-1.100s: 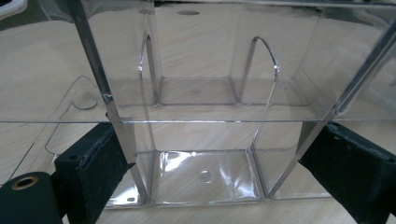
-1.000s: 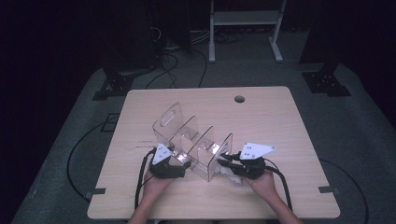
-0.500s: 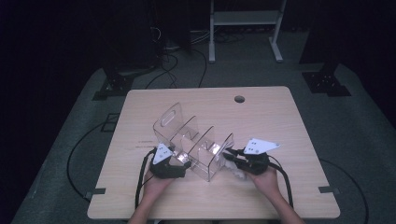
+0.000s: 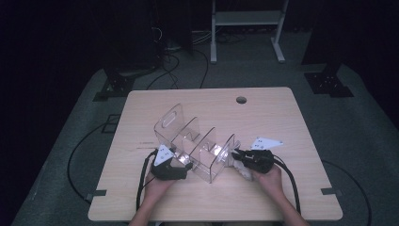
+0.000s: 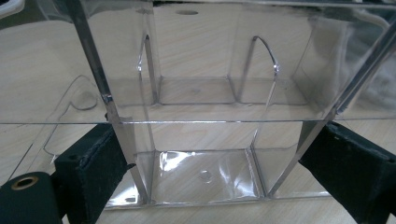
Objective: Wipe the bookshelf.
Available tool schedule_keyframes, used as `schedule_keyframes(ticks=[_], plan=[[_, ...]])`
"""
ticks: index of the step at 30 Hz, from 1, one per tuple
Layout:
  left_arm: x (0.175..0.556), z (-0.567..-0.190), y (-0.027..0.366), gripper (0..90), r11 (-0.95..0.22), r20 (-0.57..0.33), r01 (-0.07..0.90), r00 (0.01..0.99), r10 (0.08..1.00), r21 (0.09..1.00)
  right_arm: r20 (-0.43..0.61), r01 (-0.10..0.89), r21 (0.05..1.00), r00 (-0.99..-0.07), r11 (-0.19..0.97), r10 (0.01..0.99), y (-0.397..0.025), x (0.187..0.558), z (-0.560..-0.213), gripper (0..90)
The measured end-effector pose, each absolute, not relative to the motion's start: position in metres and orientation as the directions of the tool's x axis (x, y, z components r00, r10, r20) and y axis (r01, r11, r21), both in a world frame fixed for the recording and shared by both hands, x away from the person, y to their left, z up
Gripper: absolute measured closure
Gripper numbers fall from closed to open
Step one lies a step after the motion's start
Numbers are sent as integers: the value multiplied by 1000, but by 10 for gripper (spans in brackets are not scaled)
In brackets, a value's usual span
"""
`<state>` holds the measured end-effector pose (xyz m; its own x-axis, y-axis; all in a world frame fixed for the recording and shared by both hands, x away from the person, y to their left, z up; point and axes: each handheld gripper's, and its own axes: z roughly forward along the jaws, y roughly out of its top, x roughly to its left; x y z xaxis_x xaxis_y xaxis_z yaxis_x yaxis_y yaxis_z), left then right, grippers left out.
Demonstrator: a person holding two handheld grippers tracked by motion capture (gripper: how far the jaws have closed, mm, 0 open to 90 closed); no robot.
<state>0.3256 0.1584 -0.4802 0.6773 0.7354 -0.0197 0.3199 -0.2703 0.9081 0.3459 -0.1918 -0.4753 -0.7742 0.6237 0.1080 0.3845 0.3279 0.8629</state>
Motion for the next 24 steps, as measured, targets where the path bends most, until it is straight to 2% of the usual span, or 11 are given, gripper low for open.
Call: schedule_keyframes(ticks=[2,4,7,9,11,15,17,19,22,24], plan=[[326,-480,158,82,-270,-18,318,677,736,909,108,395,843,-788,364,606,-186,346,-483,784],[326,-480,158,82,-272,-17,319,675,737,908,69,395,829,-775,396,628,-184,347,-483,787],[326,-480,157,82,-271,-16,319,674,738,908,100,436,816,-753,379,651,-186,350,-485,787],[326,-480,158,82,-269,-21,322,675,738,908,115,421,815,-791,398,600,-181,346,-487,786],[326,-480,158,82,-267,-21,321,675,737,909,68,393,803,-807,448,587,-174,340,-486,787],[326,-480,157,82,-268,-20,323,672,741,908,115,446,808,-760,385,639,-185,352,-486,787],[326,-480,157,82,-266,-21,322,672,741,908,132,447,809,-771,382,623,-183,350,-488,785],[326,-480,158,82,-266,-22,322,672,740,909,110,405,806,-819,432,564,-176,343,-488,784],[326,-480,158,82,-267,-20,322,671,741,908,78,389,805,-817,447,571,-175,343,-487,784],[326,-480,157,82,-266,-20,322,669,743,908,131,440,808,-783,392,608,-182,350,-488,784]])
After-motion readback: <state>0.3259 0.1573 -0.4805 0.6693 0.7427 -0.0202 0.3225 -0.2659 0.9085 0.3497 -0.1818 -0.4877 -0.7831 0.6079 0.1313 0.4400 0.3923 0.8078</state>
